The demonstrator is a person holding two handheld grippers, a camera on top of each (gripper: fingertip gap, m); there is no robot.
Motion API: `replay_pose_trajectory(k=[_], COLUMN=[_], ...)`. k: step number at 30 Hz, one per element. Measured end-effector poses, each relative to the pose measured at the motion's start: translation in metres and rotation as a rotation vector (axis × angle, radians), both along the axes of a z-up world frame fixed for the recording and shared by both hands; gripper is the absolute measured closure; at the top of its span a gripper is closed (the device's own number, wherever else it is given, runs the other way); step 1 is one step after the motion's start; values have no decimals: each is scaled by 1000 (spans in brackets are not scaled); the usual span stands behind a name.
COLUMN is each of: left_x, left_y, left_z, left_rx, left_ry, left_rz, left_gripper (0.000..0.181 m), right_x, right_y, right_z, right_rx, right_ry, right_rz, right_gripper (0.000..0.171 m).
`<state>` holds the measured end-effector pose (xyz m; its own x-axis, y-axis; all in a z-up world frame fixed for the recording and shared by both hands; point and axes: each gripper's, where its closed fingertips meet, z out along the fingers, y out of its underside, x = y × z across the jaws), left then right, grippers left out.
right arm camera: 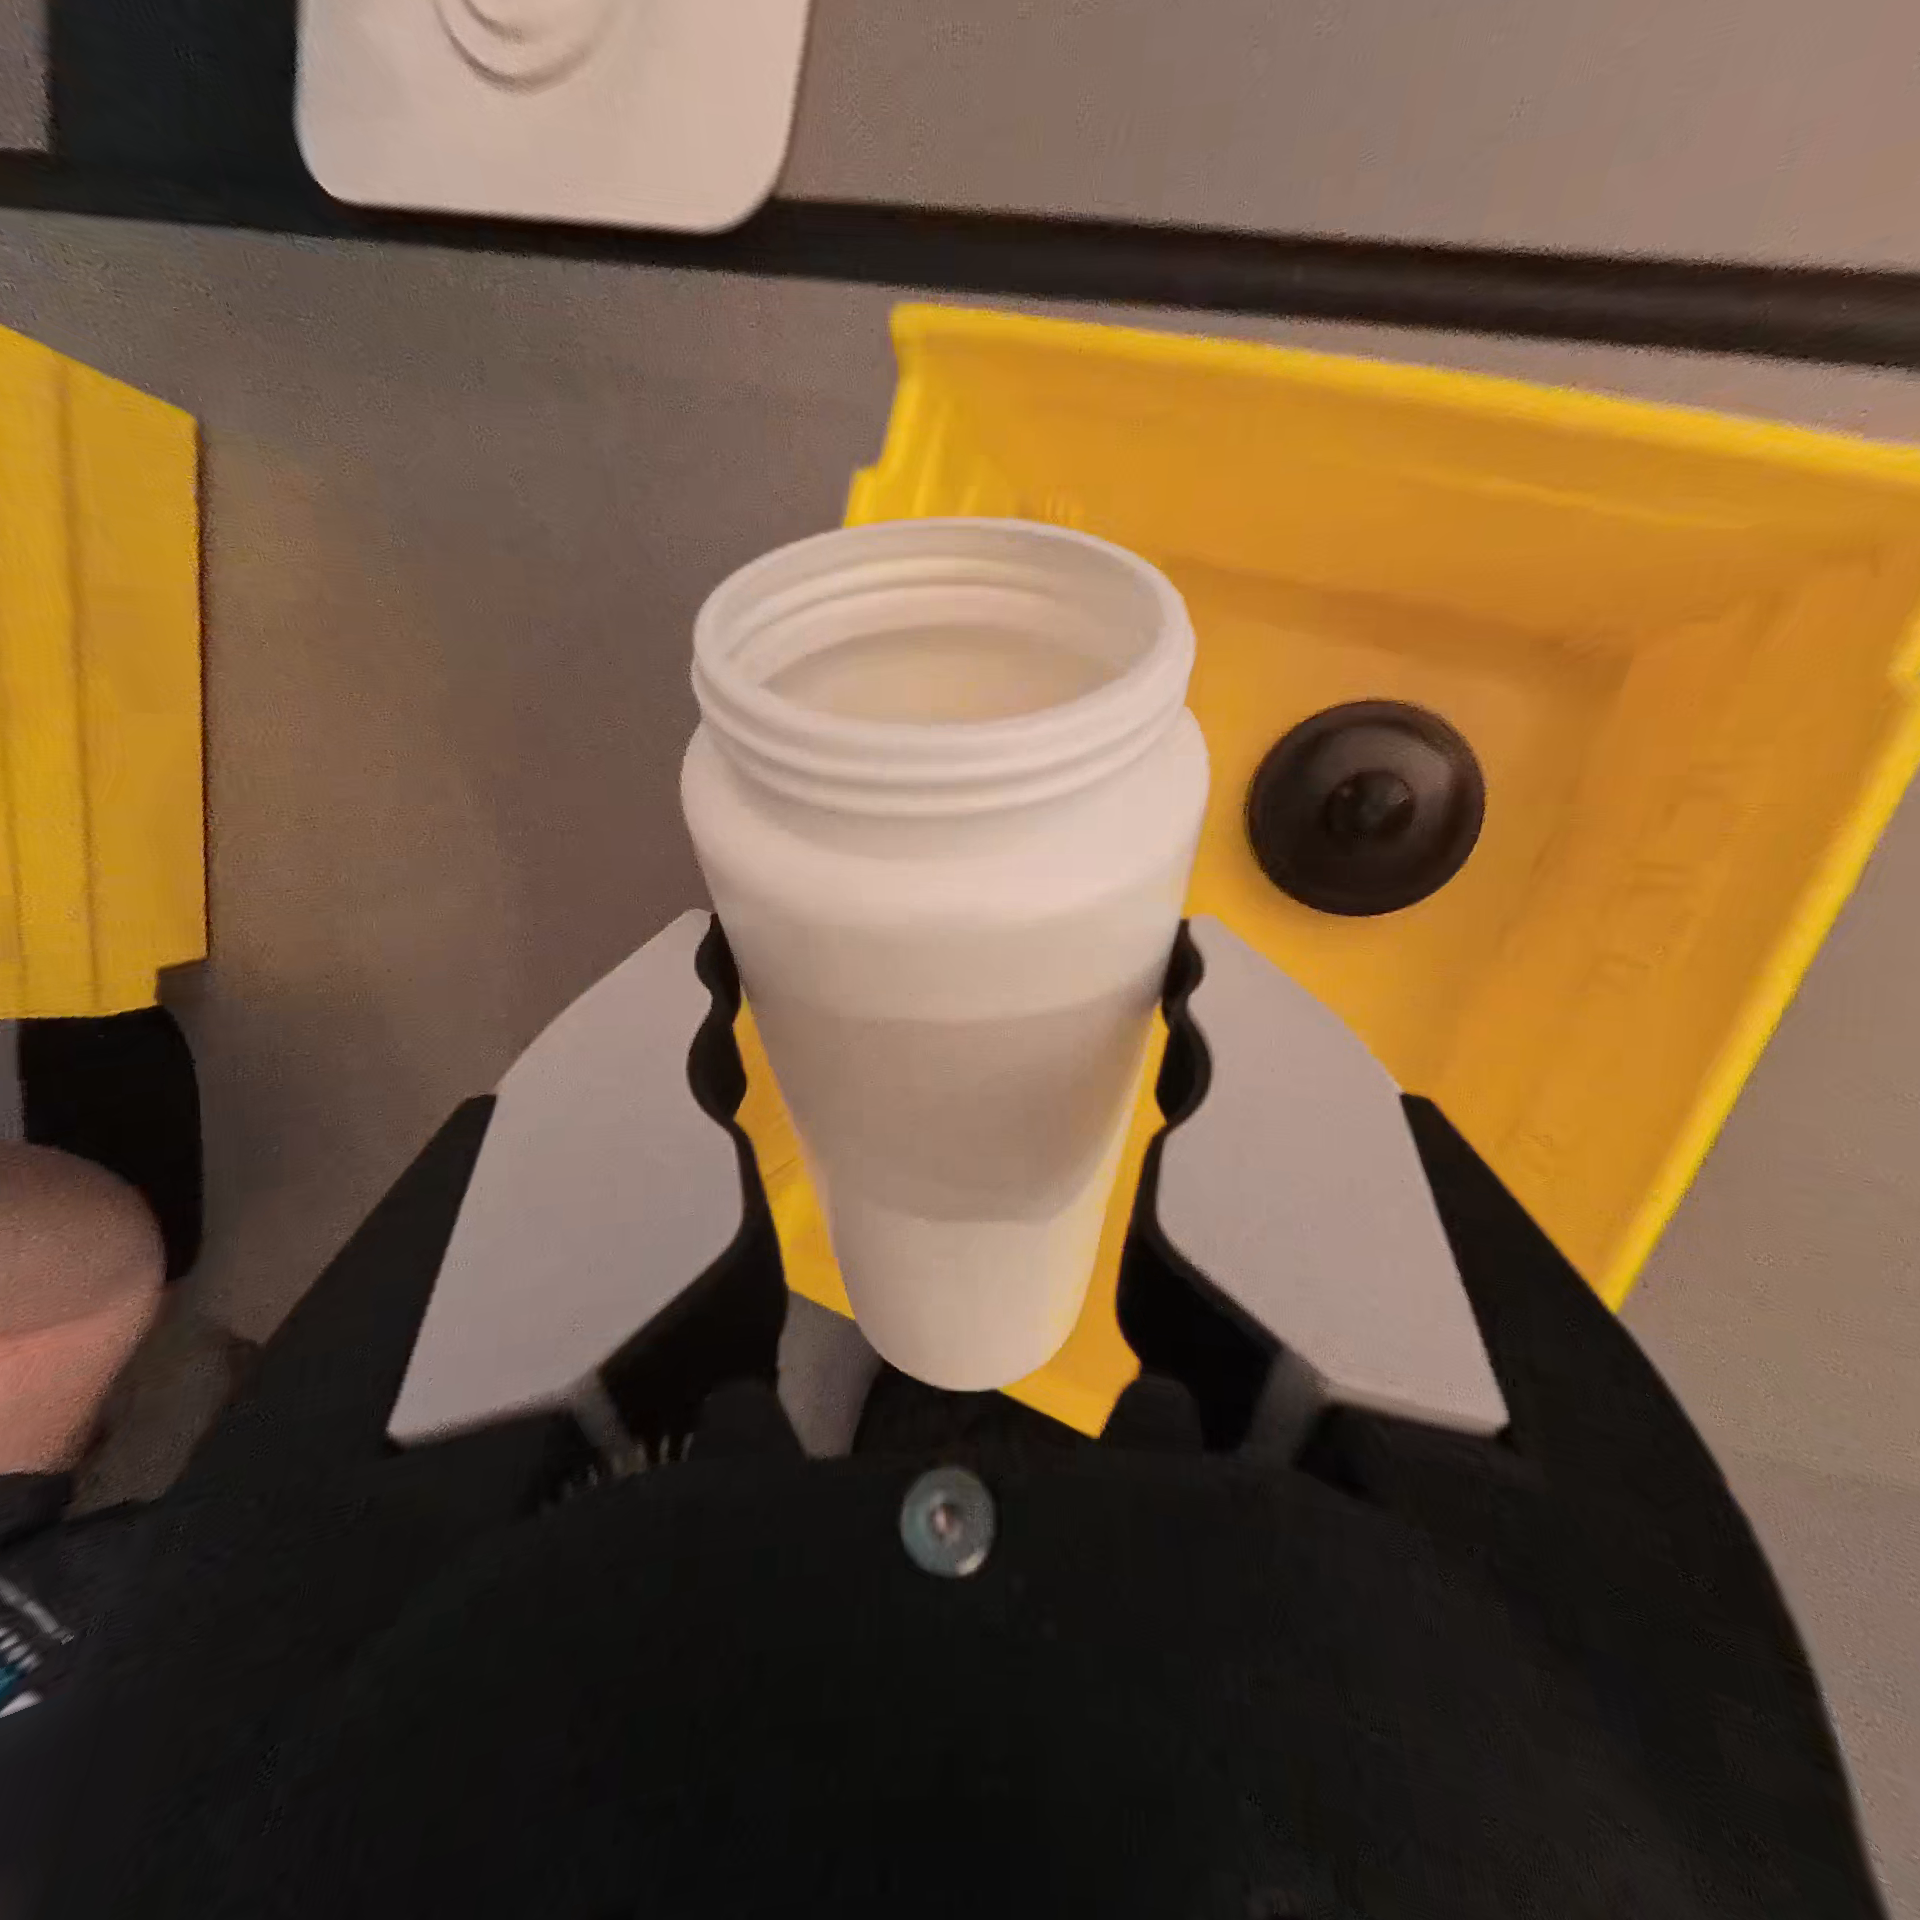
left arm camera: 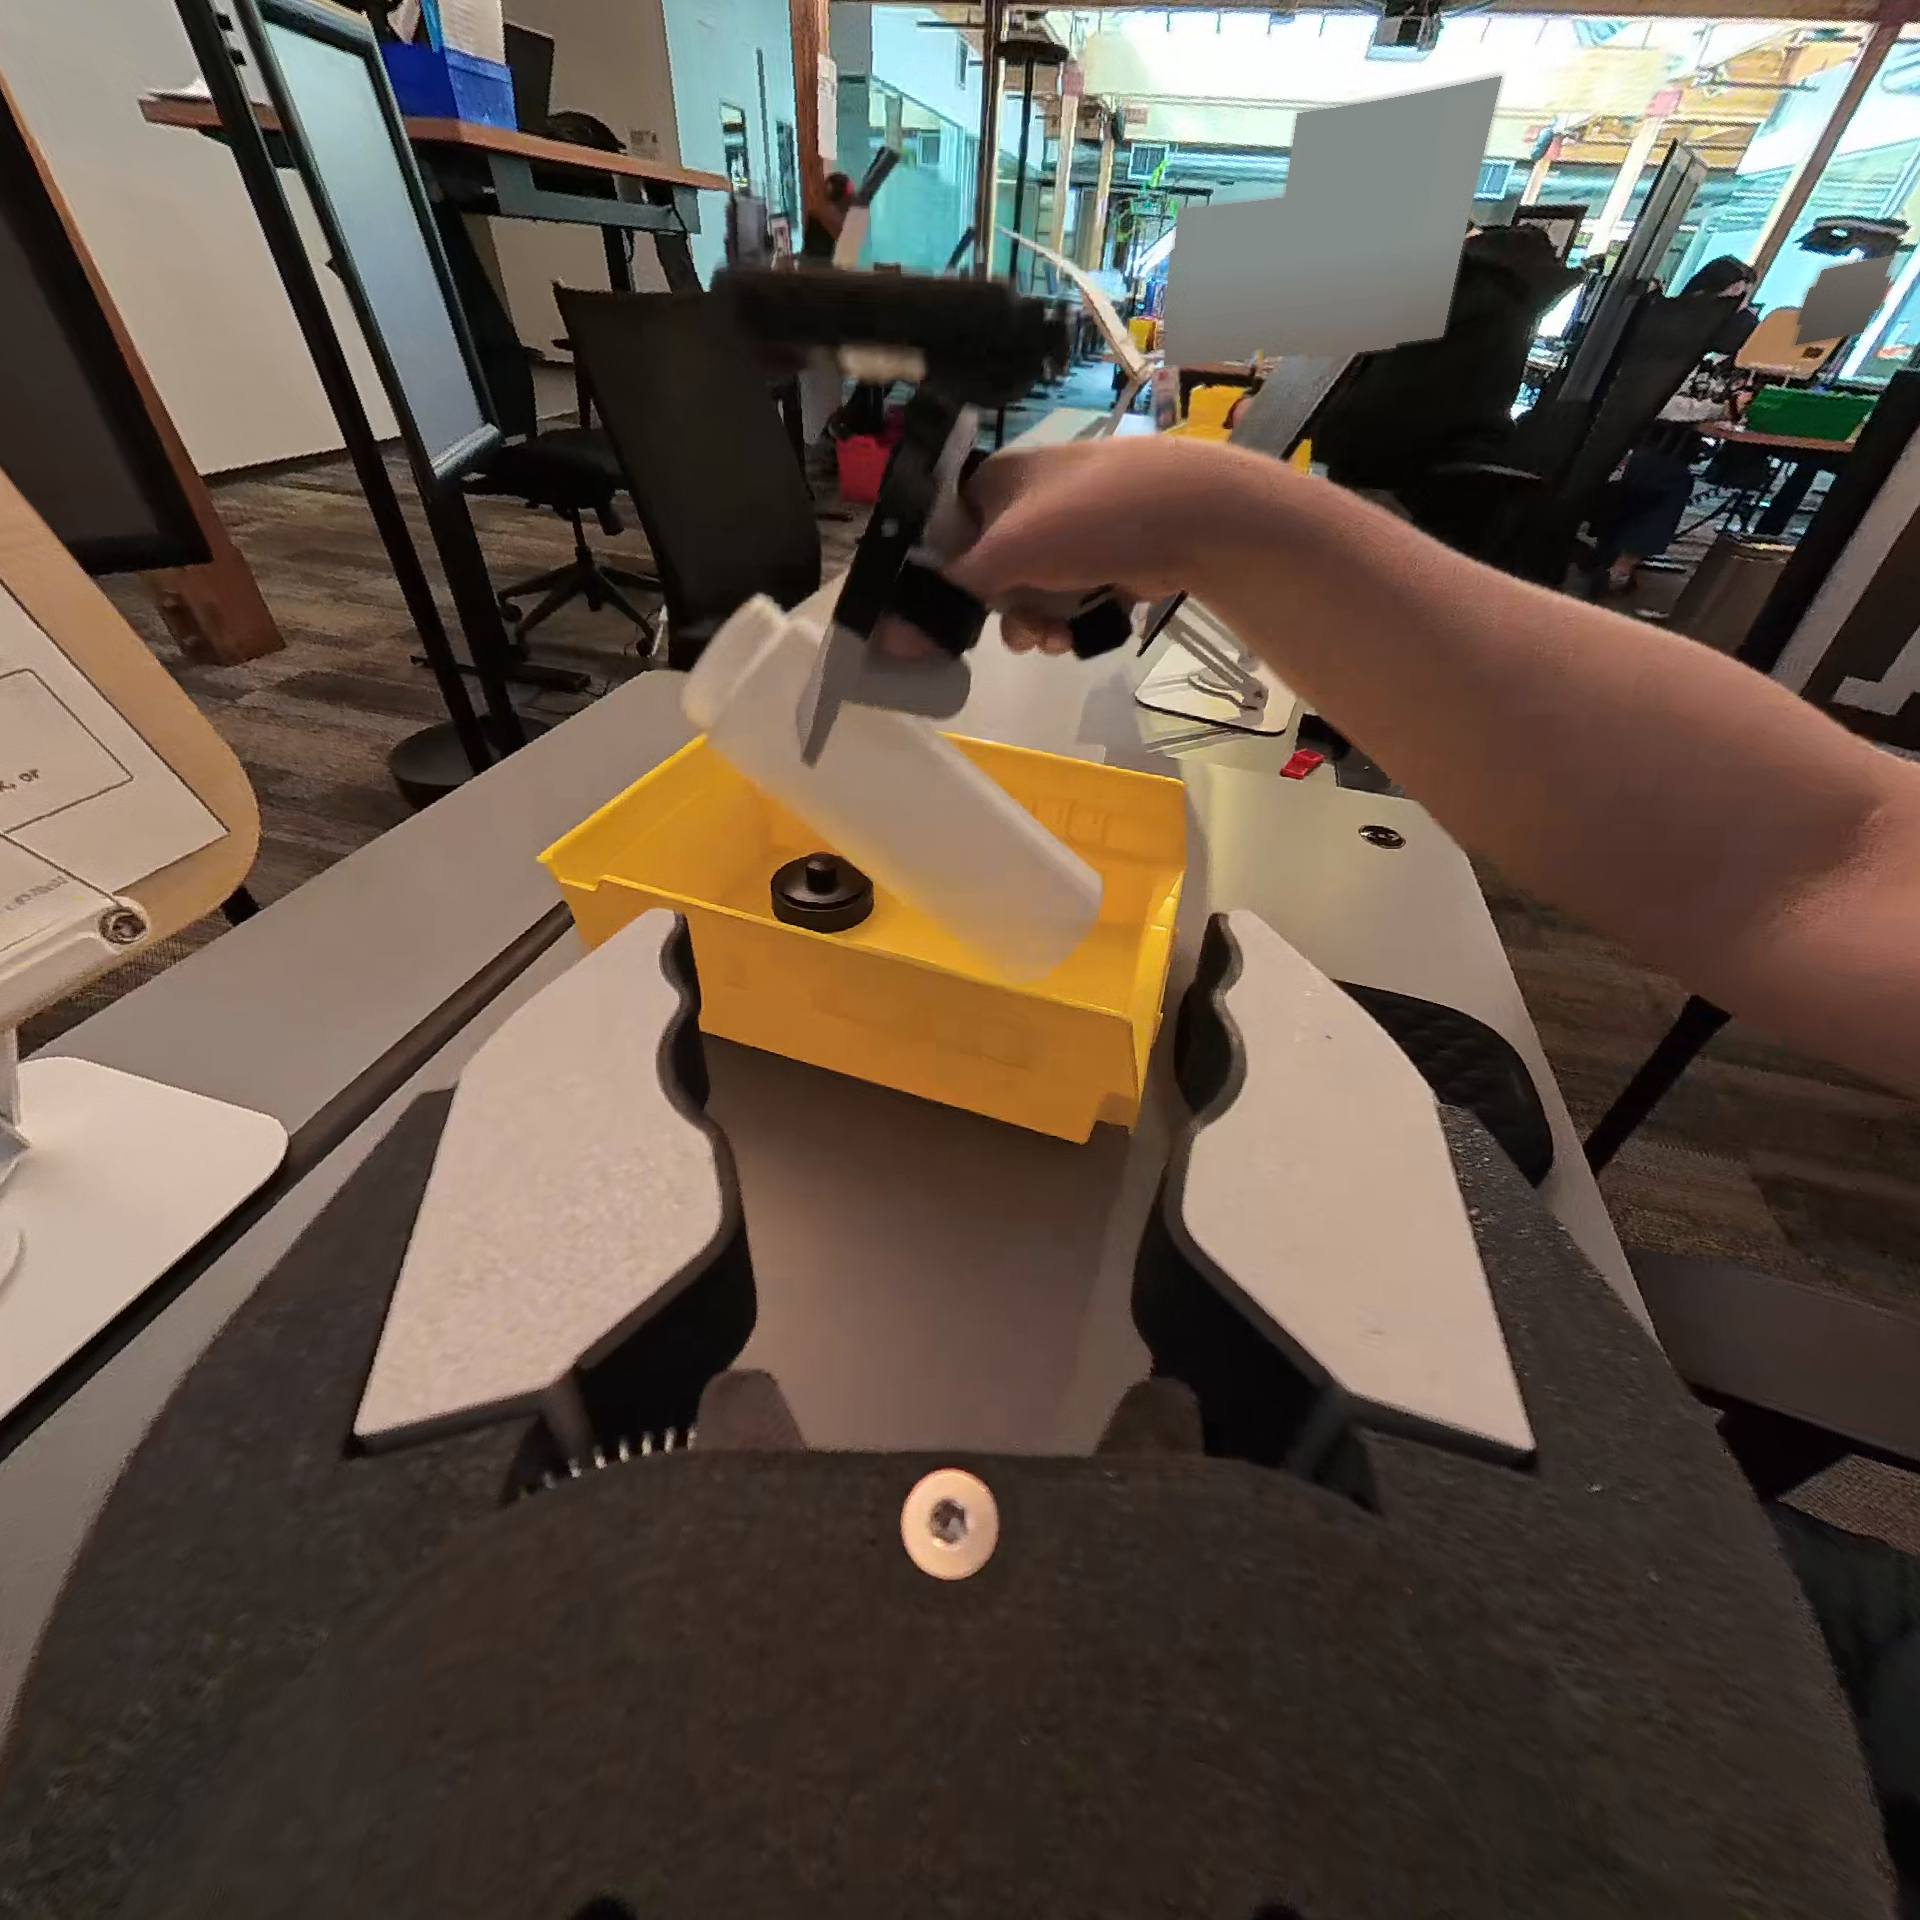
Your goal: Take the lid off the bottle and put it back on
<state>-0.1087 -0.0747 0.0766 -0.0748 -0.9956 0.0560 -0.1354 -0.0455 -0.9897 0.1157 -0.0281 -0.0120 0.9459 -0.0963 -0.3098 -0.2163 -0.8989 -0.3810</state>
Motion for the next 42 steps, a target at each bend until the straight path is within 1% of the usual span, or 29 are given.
replay_pose_trajectory(k=[3,5,10,15,17,18,20,22,23,25,26,28,29,31,34,36,37,39,41,42], left_x=[-4,-6,-9,-15,-19,-22,-31,-47,-60,-99,-124,-185,-217,-273,-339,-370,-382,-401,-409,-409], left_y=[3,3,7,15,18,20,27,43,57,95,116,156,171,190,201,201,202,202,199,198], left_z=[2,2,-3,-5,-2,1,8,15,17,17,15,9,3,-17,-54,-73,-80,-96,-116,-124], left_rx=[-22,-29,-8,-20,-39,-43,-36,7,43,125,160,191,179,78,-163,-273,-300,-349,-411,-446], left_ry=[6,15,70,93,86,81,73,95,123,217,281,411,476,585,685,724,735,780,831,837], left_rz=[0,-4,21,48,55,59,85,160,233,442,567,825,934,1075,1180,1223,1241,1255,1224,1200], left_gripper=[92,93,94,95,97,98,98,98,98,98,99,102,104,109,117,117,116,115,112,111], right_x=[4,5,9,5,6,8,10,23,34,70,91,127,133,132,130,123,122,121,113,109], right_y=[2,8,22,24,23,25,26,12,1,-22,-34,-56,-63,-68,-85,-89,-89,-88,-89,-90], right_z=[-45,-65,-91,-110,-105,-96,-63,-26,-13,1,0,-9,-15,-36,-72,-84,-88,-95,-103,-108], right_rx=[-170,-229,-292,-310,-254,-186,12,203,274,338,318,203,178,136,-21,-78,-94,-126,-169,-193], right_ry=[49,78,70,125,117,118,128,53,-15,-184,-272,-390,-393,-288,-221,-195,-190,-194,-162,-145], right_rz=[-26,-46,-77,-71,-20,-4,18,27,13,-55,-90,-159,-161,-145,-109,-73,-68,-68,-40,-24], right_gripper=[91,92,92,91,97,97,89,89,90,90,90,90,90,91,94,102,107,123,141,144])
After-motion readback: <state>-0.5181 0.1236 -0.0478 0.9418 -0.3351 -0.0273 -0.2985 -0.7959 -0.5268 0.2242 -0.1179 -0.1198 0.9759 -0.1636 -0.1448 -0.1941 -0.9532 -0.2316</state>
